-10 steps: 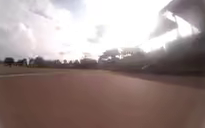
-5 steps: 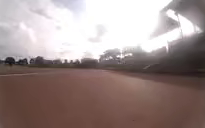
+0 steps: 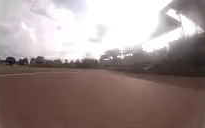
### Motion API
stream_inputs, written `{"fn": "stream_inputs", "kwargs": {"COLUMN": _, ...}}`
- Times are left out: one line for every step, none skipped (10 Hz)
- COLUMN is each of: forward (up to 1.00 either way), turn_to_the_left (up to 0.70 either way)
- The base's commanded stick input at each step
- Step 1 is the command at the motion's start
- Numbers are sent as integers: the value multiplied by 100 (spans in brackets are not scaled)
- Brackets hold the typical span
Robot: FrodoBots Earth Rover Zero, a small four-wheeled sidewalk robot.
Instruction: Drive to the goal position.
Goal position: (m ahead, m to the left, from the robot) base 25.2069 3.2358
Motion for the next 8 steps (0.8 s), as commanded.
{"fn": "stream_inputs", "kwargs": {"forward": 70, "turn_to_the_left": 0}}
{"fn": "stream_inputs", "kwargs": {"forward": 70, "turn_to_the_left": 0}}
{"fn": "stream_inputs", "kwargs": {"forward": 70, "turn_to_the_left": 0}}
{"fn": "stream_inputs", "kwargs": {"forward": 70, "turn_to_the_left": 0}}
{"fn": "stream_inputs", "kwargs": {"forward": 70, "turn_to_the_left": 0}}
{"fn": "stream_inputs", "kwargs": {"forward": 70, "turn_to_the_left": 0}}
{"fn": "stream_inputs", "kwargs": {"forward": 70, "turn_to_the_left": 0}}
{"fn": "stream_inputs", "kwargs": {"forward": 70, "turn_to_the_left": 0}}
